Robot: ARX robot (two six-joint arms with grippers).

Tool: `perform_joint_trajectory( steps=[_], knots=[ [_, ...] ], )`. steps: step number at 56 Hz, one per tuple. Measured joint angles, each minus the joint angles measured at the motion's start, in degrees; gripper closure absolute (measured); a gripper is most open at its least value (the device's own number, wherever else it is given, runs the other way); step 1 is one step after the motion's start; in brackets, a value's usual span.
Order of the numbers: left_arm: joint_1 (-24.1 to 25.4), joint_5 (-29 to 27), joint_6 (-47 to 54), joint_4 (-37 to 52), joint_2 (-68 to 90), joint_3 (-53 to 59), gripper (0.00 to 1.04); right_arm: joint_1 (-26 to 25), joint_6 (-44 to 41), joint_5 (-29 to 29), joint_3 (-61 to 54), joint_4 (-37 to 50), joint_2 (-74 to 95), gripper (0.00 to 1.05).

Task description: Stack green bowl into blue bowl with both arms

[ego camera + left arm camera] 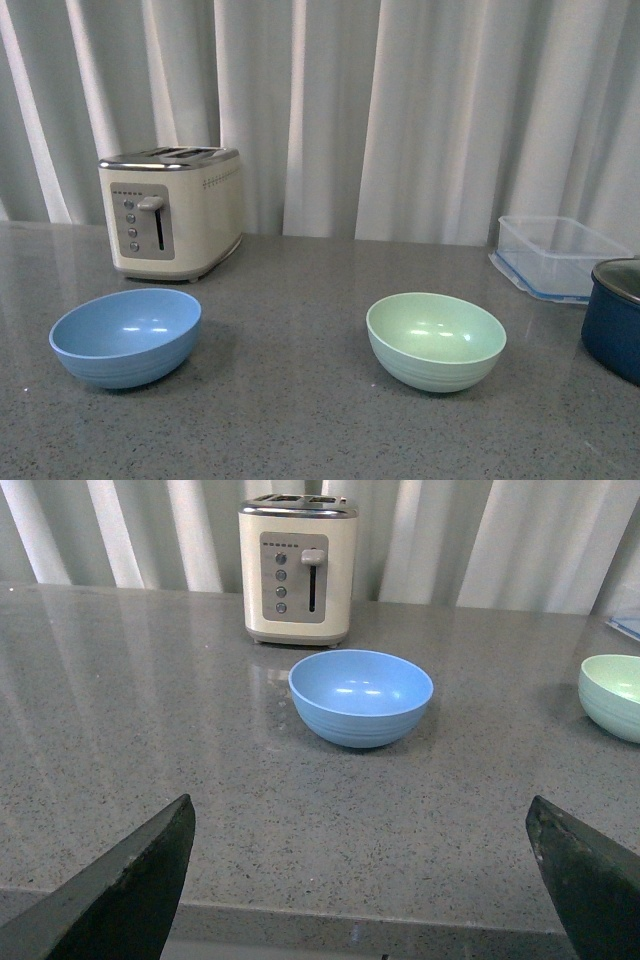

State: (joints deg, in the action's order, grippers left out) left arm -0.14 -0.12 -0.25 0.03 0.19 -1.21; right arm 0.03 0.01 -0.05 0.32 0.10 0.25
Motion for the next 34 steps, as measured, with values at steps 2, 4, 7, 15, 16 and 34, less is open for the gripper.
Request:
perform_joint_trajectory(
  steps=[2,4,7,15,16,34],
  knots=[
    [0.0,0.0,0.0,0.0,0.0,0.0,0.07,0.0,0.0,0.0,0.0,0.0,0.0,0.1],
    [0.0,0.0,0.0,0.0,0.0,0.0,0.07,0.0,0.0,0.0,0.0,0.0,0.0,0.1],
    [0.0,0.0,0.0,0.0,0.0,0.0,0.07,0.0,0.0,0.0,0.0,0.0,0.0,0.1],
    [-0.2,-1.1,-0.5,-0.4,0.4,-0.2,0.07,0.0,0.0,0.0,0.0,0.0,0.0,0.1],
    [-1.4,-4.8,-1.9,-3.5,2.0,-1.1,0.07,0.0,0.0,0.0,0.0,0.0,0.0,0.1],
    [3.4,-20.2,-15.5,-8.9,45.0,-19.1,0.07,0.0,0.0,0.0,0.0,-0.1,0.0,0.1]
  ],
)
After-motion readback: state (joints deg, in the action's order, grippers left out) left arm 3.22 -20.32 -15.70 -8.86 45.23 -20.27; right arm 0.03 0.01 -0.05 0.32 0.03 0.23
